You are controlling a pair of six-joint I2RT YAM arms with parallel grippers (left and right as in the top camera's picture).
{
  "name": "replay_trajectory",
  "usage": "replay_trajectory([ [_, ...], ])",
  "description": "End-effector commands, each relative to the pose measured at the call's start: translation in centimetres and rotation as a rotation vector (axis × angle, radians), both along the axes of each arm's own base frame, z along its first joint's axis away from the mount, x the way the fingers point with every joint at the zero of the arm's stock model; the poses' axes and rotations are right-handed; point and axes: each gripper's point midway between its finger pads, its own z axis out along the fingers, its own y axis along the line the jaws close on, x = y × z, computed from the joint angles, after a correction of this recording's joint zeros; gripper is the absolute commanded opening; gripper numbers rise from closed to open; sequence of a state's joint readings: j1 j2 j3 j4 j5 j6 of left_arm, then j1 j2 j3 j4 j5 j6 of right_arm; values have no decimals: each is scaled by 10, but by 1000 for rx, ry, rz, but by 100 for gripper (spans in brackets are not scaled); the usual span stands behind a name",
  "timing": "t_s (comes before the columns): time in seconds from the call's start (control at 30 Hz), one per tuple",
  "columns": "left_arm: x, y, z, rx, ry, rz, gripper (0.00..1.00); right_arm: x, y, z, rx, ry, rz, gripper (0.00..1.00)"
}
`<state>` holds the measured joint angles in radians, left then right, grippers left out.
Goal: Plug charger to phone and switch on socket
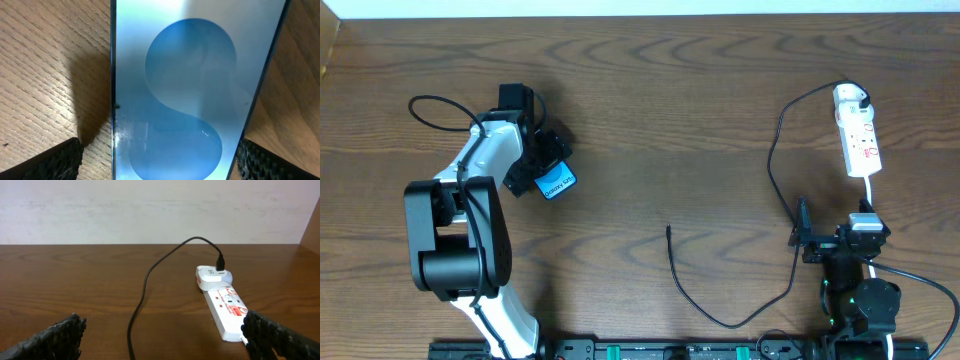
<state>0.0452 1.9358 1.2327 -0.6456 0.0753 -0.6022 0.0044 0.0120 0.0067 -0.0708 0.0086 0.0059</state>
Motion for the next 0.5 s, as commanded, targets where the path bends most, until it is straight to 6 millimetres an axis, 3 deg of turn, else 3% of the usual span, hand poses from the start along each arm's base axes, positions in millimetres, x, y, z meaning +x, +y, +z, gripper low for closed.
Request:
replay_trajectory([
  [0.0,-3,4,-5,17,16,-4,98,0,0,0,-15,-1,0,99],
  [0.47,4,4,-4,22,-12,-27,98,0,0,0,-15,-1,0,99],
])
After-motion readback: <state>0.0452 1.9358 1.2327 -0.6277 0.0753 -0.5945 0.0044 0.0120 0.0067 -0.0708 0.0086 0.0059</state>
